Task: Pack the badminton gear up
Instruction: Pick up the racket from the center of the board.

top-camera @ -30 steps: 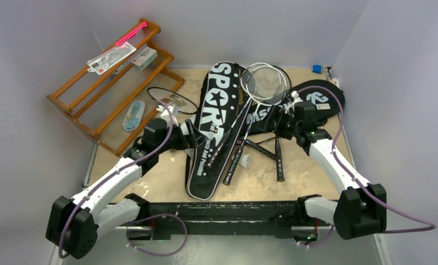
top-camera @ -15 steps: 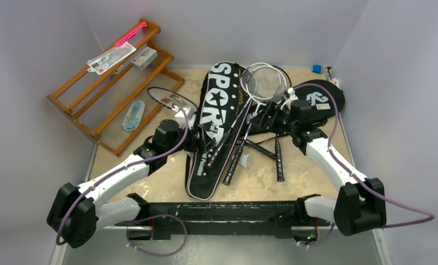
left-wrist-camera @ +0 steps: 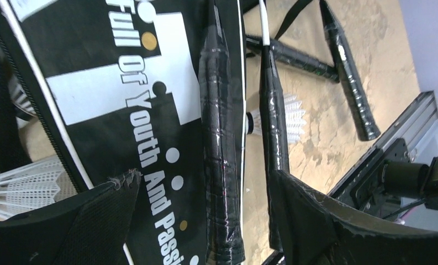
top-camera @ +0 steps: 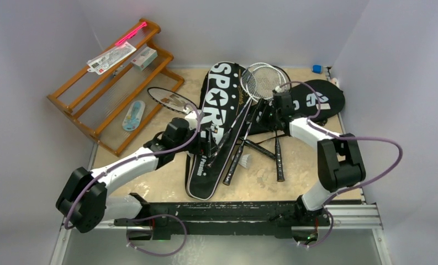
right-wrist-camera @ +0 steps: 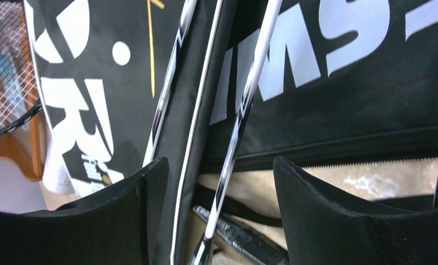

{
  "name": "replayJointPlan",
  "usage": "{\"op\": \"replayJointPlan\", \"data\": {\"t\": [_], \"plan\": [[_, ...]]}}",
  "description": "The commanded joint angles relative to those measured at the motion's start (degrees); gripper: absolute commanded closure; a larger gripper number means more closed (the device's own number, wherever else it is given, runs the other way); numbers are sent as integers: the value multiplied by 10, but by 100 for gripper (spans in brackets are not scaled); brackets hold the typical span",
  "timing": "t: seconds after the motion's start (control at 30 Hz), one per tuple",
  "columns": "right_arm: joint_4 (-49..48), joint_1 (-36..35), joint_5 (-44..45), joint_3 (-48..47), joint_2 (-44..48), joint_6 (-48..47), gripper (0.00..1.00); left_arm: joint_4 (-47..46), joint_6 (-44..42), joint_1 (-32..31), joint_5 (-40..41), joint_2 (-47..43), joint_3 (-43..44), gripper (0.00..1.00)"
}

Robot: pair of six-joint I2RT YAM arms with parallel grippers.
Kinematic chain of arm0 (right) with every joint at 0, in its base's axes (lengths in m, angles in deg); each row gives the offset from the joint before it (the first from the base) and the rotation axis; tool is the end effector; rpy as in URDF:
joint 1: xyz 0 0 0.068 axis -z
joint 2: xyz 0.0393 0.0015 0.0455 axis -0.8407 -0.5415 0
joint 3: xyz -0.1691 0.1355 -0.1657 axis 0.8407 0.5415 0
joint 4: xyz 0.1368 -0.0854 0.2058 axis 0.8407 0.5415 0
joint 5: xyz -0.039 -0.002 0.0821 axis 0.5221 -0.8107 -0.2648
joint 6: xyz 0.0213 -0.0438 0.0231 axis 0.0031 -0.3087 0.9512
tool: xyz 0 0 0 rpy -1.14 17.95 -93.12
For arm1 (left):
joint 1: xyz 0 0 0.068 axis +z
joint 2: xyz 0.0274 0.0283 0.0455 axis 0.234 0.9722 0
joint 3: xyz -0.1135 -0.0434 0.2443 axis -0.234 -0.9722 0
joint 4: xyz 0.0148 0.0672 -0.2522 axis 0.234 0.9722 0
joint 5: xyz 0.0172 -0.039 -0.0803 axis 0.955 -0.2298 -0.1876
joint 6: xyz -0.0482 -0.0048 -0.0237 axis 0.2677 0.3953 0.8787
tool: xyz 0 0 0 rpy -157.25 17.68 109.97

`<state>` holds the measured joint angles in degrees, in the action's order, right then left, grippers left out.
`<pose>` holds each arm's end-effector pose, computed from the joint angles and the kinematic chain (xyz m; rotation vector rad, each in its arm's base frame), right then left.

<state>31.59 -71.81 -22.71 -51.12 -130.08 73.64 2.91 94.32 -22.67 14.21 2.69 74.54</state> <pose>0.3303 0.0944 0.2099 0.3544 2.2611 0.7641 0.2078 -0.1615 0.2249 0.2242 2.2458 -0.9013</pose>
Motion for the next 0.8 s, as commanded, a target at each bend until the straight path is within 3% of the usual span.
{"op": "replayJointPlan", "data": {"t": [0.0, 0.13, 0.3, 0.33, 0.4, 0.43, 0.77], "plan": [[-20, -5, 22, -55, -43, 5, 31, 41, -26, -14, -14, 21, 43, 17], [-19, -11, 21, -87, -92, 5, 43, 70, -31, -23, -6, 42, 62, 19], [-11, -14, 35, -105, -115, -5, 66, 125, -2, -39, 20, 59, 93, 20], [-6, -14, 44, -106, -113, -7, 73, 129, 0, -45, 25, 57, 96, 20], [10, -15, 54, -111, -106, -11, 96, 137, 2, -56, 42, 53, 101, 20], [18, -14, 54, -113, -101, -12, 100, 143, 2, -61, 51, 52, 103, 20], [174, -8, 193, -121, 20, -77, 100, 176, 6, -77, 108, 86, 122, 20]]}}
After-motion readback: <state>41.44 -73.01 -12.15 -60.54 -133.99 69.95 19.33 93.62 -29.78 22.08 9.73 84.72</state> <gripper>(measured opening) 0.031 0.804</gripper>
